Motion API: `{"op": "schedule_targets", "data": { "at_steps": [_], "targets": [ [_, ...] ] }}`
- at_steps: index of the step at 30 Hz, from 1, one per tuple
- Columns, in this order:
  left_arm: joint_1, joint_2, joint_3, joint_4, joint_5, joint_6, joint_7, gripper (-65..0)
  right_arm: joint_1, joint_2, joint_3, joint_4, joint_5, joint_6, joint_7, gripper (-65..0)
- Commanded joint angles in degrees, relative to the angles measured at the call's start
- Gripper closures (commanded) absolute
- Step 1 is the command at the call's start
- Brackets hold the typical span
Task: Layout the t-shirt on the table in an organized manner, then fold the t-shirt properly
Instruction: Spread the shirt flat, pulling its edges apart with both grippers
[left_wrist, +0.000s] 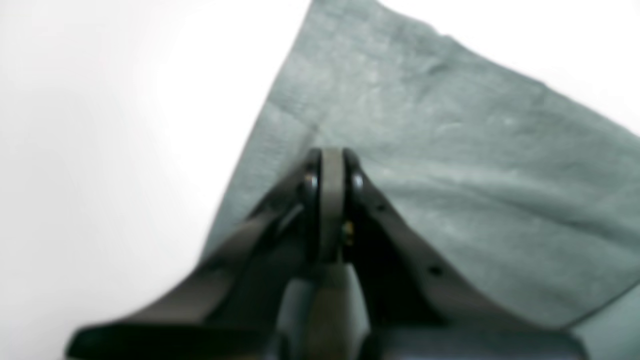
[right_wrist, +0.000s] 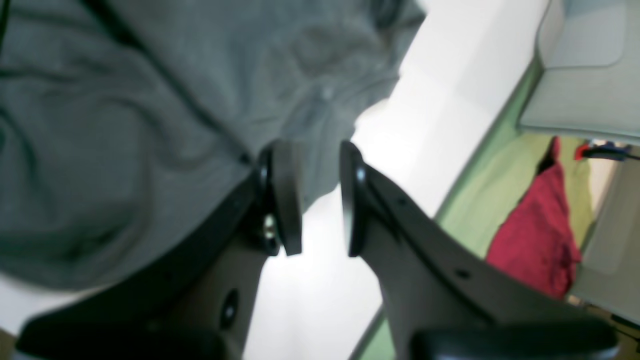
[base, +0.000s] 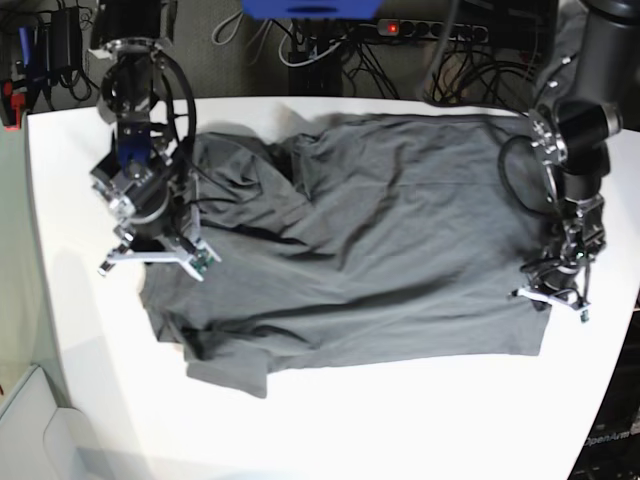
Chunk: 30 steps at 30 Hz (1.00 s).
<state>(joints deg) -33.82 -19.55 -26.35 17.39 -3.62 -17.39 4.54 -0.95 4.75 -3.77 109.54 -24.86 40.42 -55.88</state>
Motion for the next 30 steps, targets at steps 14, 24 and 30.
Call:
{"op": "schedule_targets", "data": {
  "at_steps": [14, 24, 30],
  "targets": [
    [-0.9, -6.2, -0.1, 6.7, 0.4, 1.3, 6.8, -0.5, -3.8, -0.1, -0.8, -2.4, 0.0, -0.4, 1.2, -10.7],
    [-0.7, -4.1, -0.1, 18.7, 0.4, 1.3, 15.2, -0.5, -2.9, 1.9, -0.1, -14.5, -0.2, -0.4, 3.5, -10.6],
    [-0.7, -3.4, -0.1, 18.3, 0.4, 1.3, 14.8, -0.5, -4.7, 3.5, 5.9, -14.5, -0.2, -0.4, 3.5, -10.6]
  ]
}}
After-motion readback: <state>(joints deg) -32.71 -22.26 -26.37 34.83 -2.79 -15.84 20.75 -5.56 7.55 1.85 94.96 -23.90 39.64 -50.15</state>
